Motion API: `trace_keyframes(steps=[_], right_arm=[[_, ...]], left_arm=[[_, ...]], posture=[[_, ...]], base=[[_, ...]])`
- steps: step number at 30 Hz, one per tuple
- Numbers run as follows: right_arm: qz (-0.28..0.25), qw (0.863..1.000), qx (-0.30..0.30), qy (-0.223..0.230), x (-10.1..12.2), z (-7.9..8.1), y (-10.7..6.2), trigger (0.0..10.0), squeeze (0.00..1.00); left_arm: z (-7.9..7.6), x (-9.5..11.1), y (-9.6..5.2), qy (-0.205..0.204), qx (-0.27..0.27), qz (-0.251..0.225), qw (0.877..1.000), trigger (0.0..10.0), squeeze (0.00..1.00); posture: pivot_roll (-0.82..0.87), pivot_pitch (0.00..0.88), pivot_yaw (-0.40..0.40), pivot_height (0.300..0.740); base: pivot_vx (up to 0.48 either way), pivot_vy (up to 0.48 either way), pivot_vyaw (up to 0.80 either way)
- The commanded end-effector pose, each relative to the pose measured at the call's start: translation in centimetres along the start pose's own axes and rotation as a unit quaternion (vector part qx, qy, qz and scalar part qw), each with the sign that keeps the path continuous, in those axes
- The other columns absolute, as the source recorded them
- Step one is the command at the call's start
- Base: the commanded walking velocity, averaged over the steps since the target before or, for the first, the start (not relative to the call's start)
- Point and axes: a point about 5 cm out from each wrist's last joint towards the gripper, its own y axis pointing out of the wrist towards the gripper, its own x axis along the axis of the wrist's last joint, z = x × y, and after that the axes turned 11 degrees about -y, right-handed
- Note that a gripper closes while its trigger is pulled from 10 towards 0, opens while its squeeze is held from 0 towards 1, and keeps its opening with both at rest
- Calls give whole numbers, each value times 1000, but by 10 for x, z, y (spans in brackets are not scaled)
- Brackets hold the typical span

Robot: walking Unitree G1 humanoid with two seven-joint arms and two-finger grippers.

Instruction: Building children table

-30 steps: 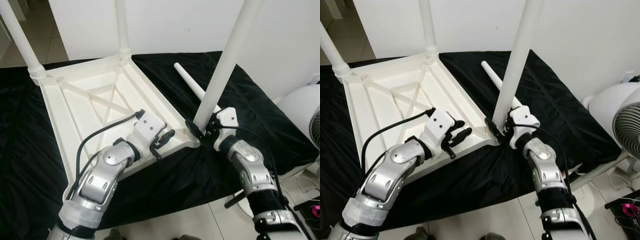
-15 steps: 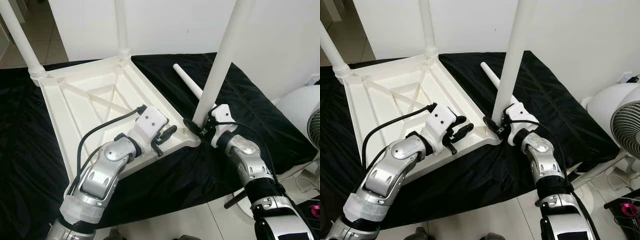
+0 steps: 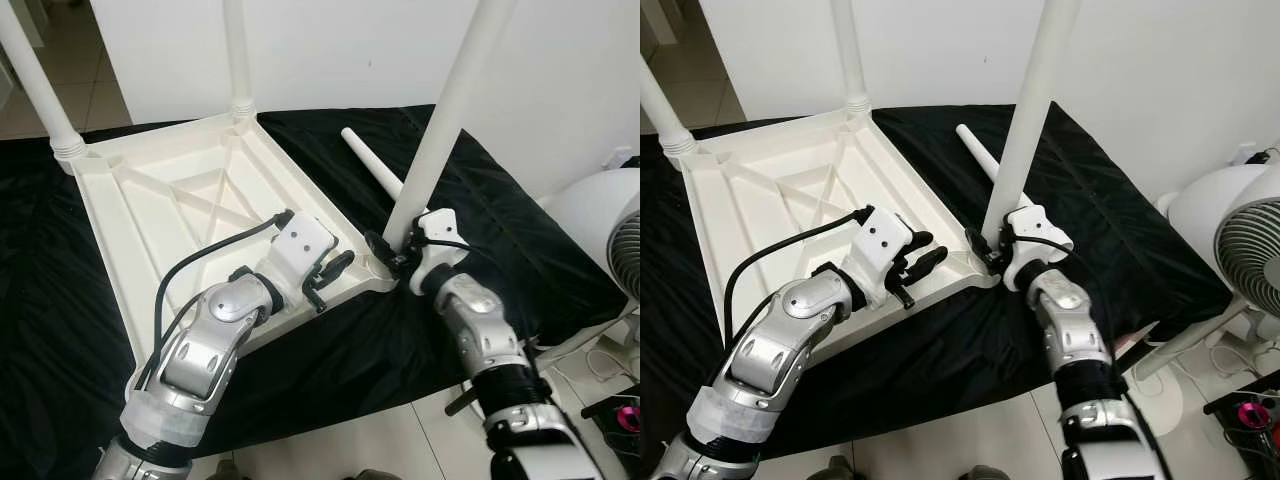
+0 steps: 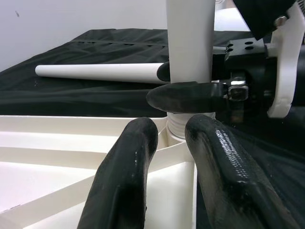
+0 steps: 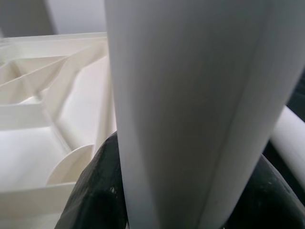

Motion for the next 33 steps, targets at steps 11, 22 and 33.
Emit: trace_keyframes(steps=[11,22,33], right_arm=[[61,973,-210,65,-4,31,-9,10000,0],[31,981,-180,67,9,36,-8,10000,271],[36,980,-182,66,7,22,-11,10000,118]], left_arm=[[-5,-1,0,-3,-3,1,1000,10000,0],[-5,0,0,-4,0,-2,1000,10000,0],[-5,1,0,-3,1,-6,1000,10000,0]], posture=[[-24,14,-45,740],[-18,0,-51,740],[-21,0,-49,740]], base=[[0,0,0],[0,0,0],[0,0,0]])
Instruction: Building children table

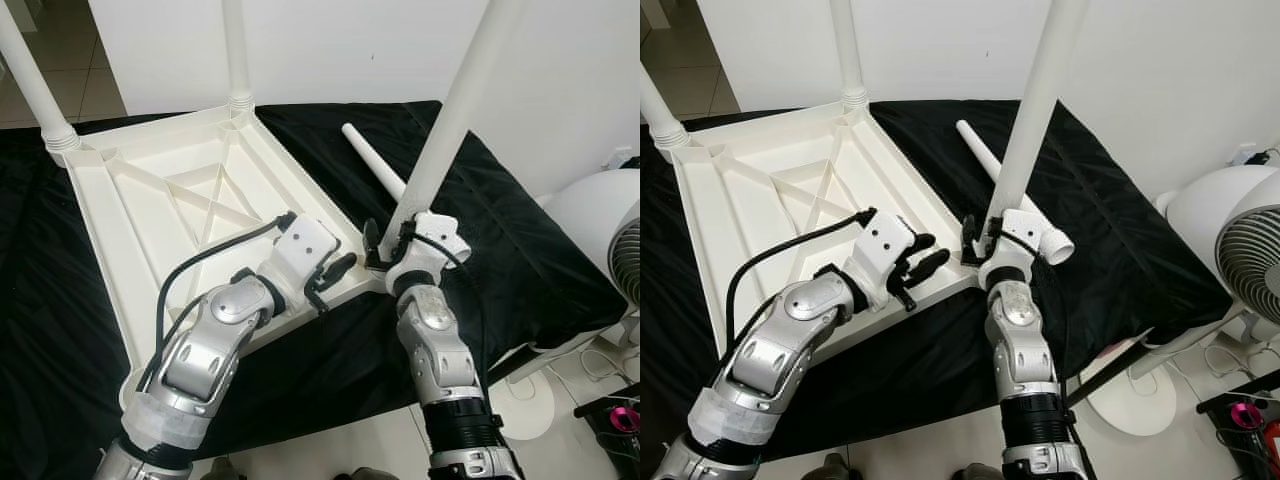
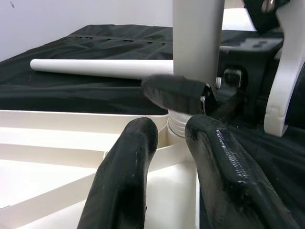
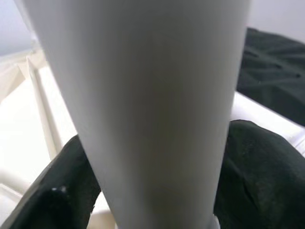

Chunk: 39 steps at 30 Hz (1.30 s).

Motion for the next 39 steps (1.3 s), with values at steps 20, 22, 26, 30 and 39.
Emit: trace_keyframes(steps=[20,22,26,30,39], right_arm=[[-20,962,247,-116,-12,-13,15,10000,0],[-22,956,263,-127,-12,-14,16,10000,0],[-25,945,292,-143,-11,-17,21,10000,0],[-27,934,316,-163,-9,-25,25,10000,0],[-7,919,351,-182,-14,-37,28,0,0]], left_arm=[[-3,2,2,0,3,-8,1000,10000,0],[-3,1,2,0,2,-5,1000,10000,0],[-4,-1,0,2,-2,0,1000,10000,0],[-6,-8,-4,7,-14,17,1000,10000,0],[-9,-20,-8,16,-16,46,999,10000,0]], posture=[[-27,0,-45,740],[-24,0,-45,740],[-24,0,-45,740],[-12,0,-48,740],[-4,5,-56,740]], base=[[0,0,0],[0,0,0],[0,0,0],[0,0,0],[0,0,0]])
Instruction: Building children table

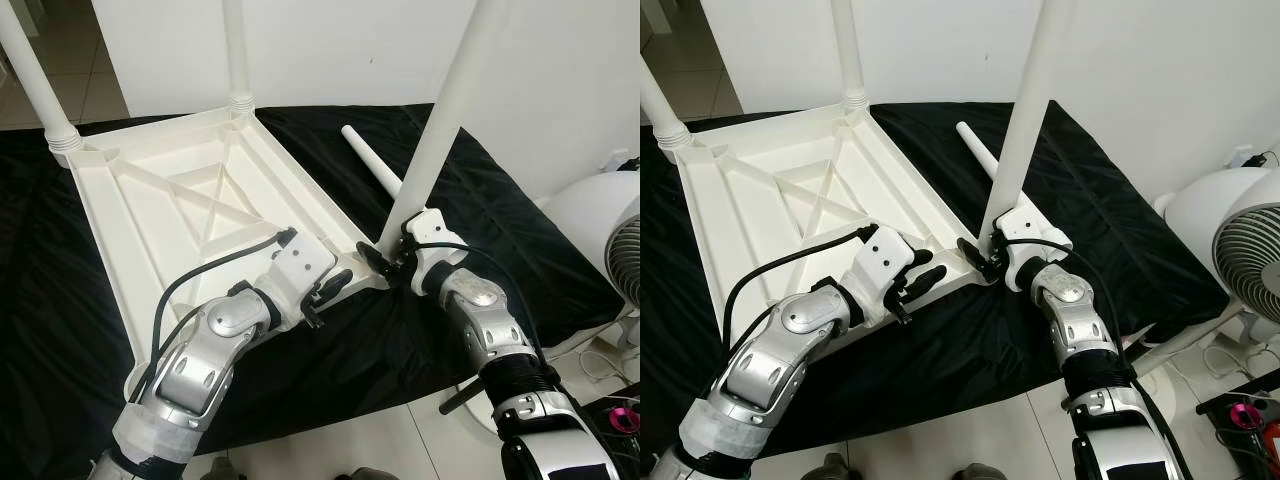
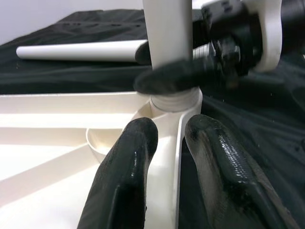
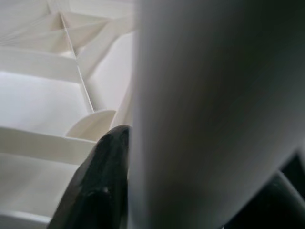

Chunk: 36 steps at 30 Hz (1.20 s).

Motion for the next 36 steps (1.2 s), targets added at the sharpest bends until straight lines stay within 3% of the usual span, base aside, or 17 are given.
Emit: trace_keyframes(steps=[1,7,8,9,17,21,26,28,29,31,33,34,36], right_arm=[[24,999,32,-13,-9,4,-3,0,0],[21,999,37,1,-12,8,-4,0,0],[19,999,31,6,-12,10,-4,9608,0],[15,999,22,19,-13,11,-4,10000,0],[4,996,-58,67,-11,13,-3,10000,0],[8,986,-141,92,-5,21,-2,10000,0],[18,978,-179,107,-4,24,-2,10000,0],[25,971,-206,123,-4,26,-2,10000,0],[43,959,-246,134,-6,29,-2,10000,0],[43,959,-246,134,-6,29,-2,10000,0],[91,925,-340,141,-9,34,-5,10000,0],[91,925,-340,141,-9,34,-5,10000,0],[106,907,-379,151,-7,43,-2,10000,0]], left_arm=[[-2,-5,0,5,-1,13,1000,10000,0],[-2,-5,0,7,1,14,1000,10000,0],[-2,-5,-1,7,1,14,1000,10000,0],[-1,-5,-1,7,2,14,1000,10000,0],[-1,-3,0,6,5,11,1000,10000,0],[-1,-2,0,4,6,8,1000,10000,0],[-2,-2,0,4,6,7,1000,10000,0],[-2,-2,0,4,5,7,1000,10000,0],[-2,-2,0,4,4,7,1000,10000,0],[-2,-2,0,4,4,7,1000,10000,0],[-3,-2,1,4,2,7,1000,10000,0],[-3,-2,1,4,2,7,1000,10000,0],[-3,-2,1,5,1,7,1000,10000,0]], posture=[[-4,6,-56,740],[-5,7,-55,740],[-6,10,-54,740],[-9,11,-52,740],[-12,15,-50,740],[-16,17,-46,740],[-17,15,-46,740],[-17,15,-46,740],[-18,14,-48,740],[-18,14,-48,740],[-18,12,-50,740],[-18,12,-50,740],[-15,10,-50,740]], base=[[0,0,0],[0,0,0],[0,0,0],[0,0,0],[0,0,0],[0,0,0],[0,0,0],[0,0,0],[0,0,0],[0,0,0],[0,0,0],[0,0,0],[0,0,0]])
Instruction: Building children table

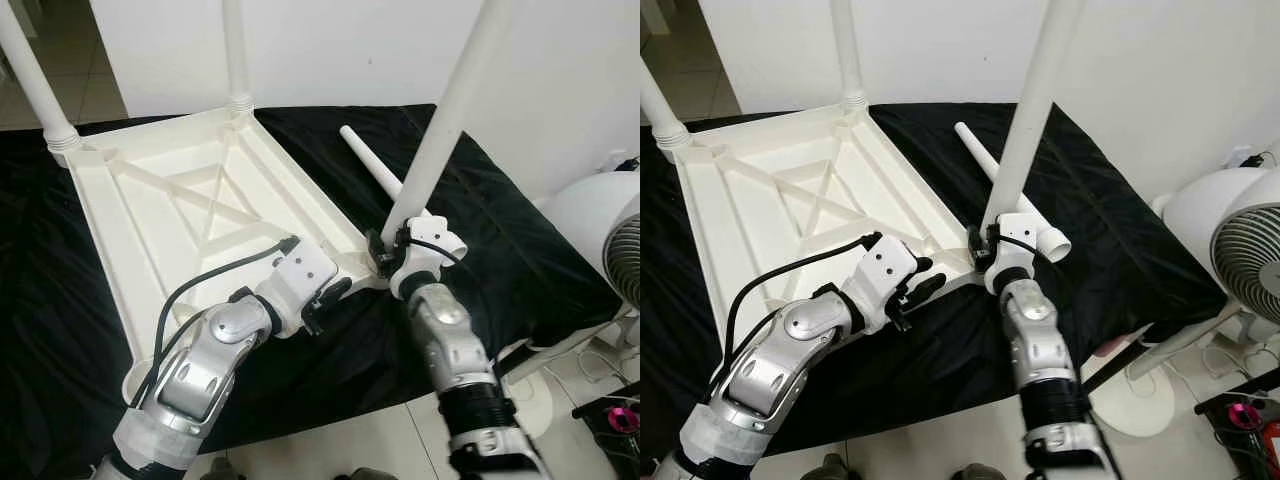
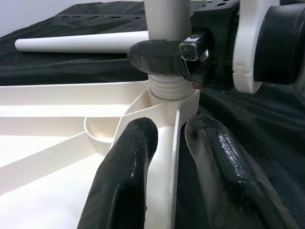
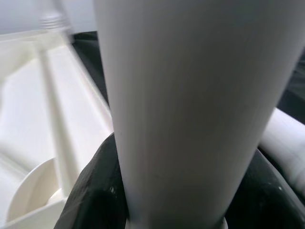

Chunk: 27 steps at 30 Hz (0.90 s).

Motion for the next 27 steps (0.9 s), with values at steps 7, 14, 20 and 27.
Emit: trace_keyframes(steps=[7,14,20,27], right_arm=[[27,999,1,26,-10,9,-8,10000,0],[14,998,25,49,-3,16,-12,10000,1000],[-5,998,35,50,3,12,-13,10000,1000],[-21,996,76,40,4,0,-14,10000,780]], left_arm=[[-3,3,1,1,-3,-4,1000,10000,0],[-3,4,1,2,-3,-6,1000,10000,0],[-4,4,1,1,-6,-6,1000,10000,0],[-5,2,0,-1,-12,-4,1000,10000,0]], posture=[[-11,1,-56,740],[-9,0,-56,740],[-13,0,-56,740],[-17,0,-57,740]], base=[[0,0,0],[0,0,0],[0,0,0],[0,0,0]])
